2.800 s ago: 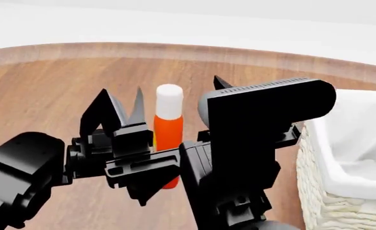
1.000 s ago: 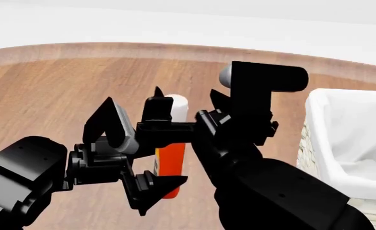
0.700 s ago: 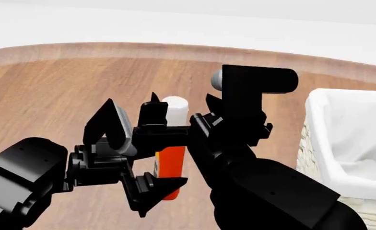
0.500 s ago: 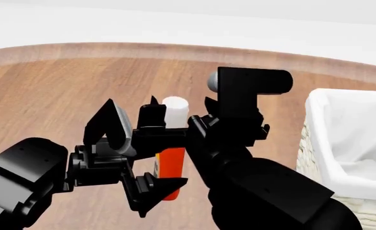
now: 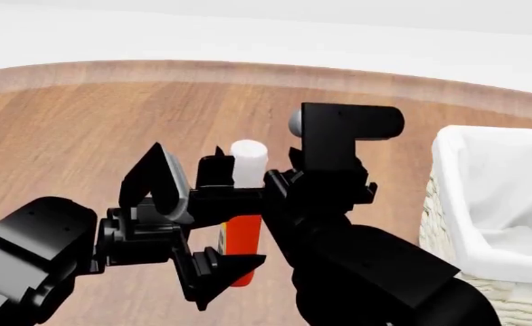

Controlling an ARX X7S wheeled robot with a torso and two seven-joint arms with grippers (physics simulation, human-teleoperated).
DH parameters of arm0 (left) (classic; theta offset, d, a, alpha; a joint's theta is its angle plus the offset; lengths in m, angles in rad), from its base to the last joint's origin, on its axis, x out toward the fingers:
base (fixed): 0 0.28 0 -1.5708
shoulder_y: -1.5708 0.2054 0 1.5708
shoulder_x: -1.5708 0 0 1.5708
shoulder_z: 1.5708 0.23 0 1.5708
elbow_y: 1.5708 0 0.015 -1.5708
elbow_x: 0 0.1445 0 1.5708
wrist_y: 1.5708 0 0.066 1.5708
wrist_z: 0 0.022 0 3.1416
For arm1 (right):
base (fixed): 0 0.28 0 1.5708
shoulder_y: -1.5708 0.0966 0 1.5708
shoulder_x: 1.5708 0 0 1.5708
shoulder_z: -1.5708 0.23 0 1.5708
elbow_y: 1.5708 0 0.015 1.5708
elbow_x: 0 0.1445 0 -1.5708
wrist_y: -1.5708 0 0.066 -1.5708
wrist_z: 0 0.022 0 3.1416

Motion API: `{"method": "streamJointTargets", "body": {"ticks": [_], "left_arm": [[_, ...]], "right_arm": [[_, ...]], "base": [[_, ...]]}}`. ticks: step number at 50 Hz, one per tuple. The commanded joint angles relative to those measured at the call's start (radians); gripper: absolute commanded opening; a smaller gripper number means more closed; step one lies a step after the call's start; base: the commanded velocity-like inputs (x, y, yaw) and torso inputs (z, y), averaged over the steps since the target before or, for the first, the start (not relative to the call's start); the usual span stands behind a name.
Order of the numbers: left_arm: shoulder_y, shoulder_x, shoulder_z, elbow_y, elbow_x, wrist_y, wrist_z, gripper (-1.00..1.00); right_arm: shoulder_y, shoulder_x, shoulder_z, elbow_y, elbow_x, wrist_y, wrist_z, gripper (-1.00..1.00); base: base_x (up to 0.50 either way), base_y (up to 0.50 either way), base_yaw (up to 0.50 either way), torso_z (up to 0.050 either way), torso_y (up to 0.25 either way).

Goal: Pick up the ketchup, and put it in the basket.

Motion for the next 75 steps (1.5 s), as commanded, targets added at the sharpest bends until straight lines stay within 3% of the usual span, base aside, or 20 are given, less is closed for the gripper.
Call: {"method": "streamJointTargets", "body": {"ticks": [1, 27, 28, 54, 55, 75], "left_arm": [[-0.002, 0.001, -0.013, 0.004, -0.014, -0.005, -0.001, -1.00], [-0.010, 0.007, -0.004, 0.006, -0.011, -0.006, 0.001, -1.00], [-0.009, 0.007, -0.004, 0.004, -0.011, -0.005, 0.000, -1.00], [-0.004, 0.019, 0.006, -0.037, 0.005, 0.029, -0.002, -1.00], [-0.006, 0.025, 0.003, -0.054, 0.009, 0.045, -0.014, 1.00], [0.010, 0.014, 0.010, -0.029, 0.014, 0.056, -0.022, 1.00]], "right_arm": [[0.001, -0.004, -0.011, 0.037, -0.016, -0.017, -0.014, 1.00], [0.003, -0.004, -0.041, 0.078, -0.038, -0.034, -0.034, 1.00], [0.003, -0.004, -0.041, 0.077, -0.039, -0.035, -0.034, -1.00], [0.002, -0.001, -0.048, 0.070, -0.047, -0.061, -0.037, -1.00], [0.002, -0.001, -0.049, 0.072, -0.050, -0.062, -0.037, -1.00], [0.024, -0.004, -0.059, 0.135, -0.080, -0.099, -0.063, -1.00]], "base": [[0.00, 0.00, 0.00, 0.000, 0.000], [0.00, 0.00, 0.00, 0.000, 0.000], [0.00, 0.00, 0.00, 0.000, 0.000], [0.00, 0.00, 0.00, 0.000, 0.000], [0.00, 0.00, 0.00, 0.000, 0.000], [0.00, 0.00, 0.00, 0.000, 0.000]]}}
